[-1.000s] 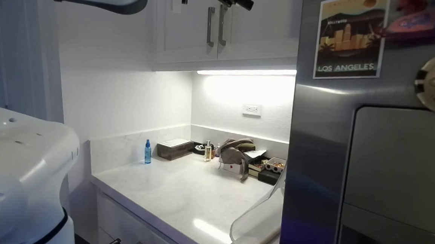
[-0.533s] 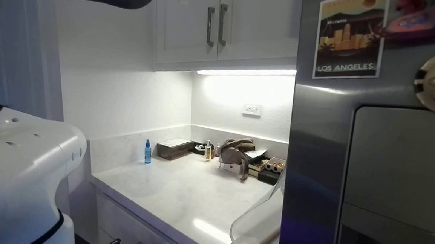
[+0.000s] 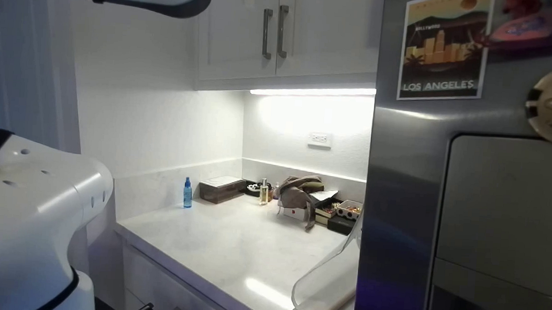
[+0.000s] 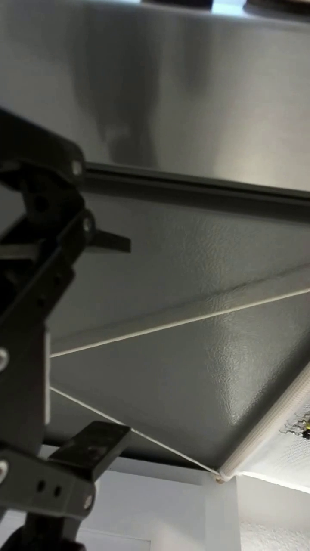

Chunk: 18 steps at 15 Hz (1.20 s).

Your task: Take the net from the fridge and put it on the countertop

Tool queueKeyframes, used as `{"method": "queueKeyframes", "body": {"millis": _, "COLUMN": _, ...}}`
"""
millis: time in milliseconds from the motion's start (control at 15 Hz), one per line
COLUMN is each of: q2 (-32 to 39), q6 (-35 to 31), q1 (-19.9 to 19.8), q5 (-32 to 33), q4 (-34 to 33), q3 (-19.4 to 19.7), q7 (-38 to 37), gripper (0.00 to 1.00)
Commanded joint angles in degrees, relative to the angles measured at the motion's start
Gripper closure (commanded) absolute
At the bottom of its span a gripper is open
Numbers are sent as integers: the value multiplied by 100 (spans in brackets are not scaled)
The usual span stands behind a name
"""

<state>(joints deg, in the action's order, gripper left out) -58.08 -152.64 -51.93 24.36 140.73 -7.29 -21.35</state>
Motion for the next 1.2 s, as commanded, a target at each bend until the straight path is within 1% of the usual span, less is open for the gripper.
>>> {"method": "queueKeyframes", "body": {"millis": 0, "q2": 469, "q6": -383, "q1": -313, "q5": 72, "q4": -307, "q3": -110, "q7": 167, "gripper": 0}}
{"method": "queueKeyframes", "body": {"millis": 333, "q2": 958, "q6": -765, "q1": -555, "q5": 56, "q4": -613, "q3": -89, "q7": 430, "gripper": 0}}
{"method": "queueKeyframes", "body": {"millis": 600, "q2": 1220, "q6": -914, "q1": -684, "q5": 70, "q4": -752, "q3": -132, "q7": 547, "gripper": 0}}
{"method": "queueKeyframes", "body": {"millis": 867, "q2": 1391, "q6": -978, "q1": -829, "q5": 115, "q4": -870, "q3": -266, "q7": 578, "gripper": 0}}
{"method": "queueKeyframes", "body": {"millis": 1133, "q2": 1377, "q6": -953, "q1": -937, "q5": 147, "q4": -813, "q3": -471, "q7": 574, "gripper": 0}}
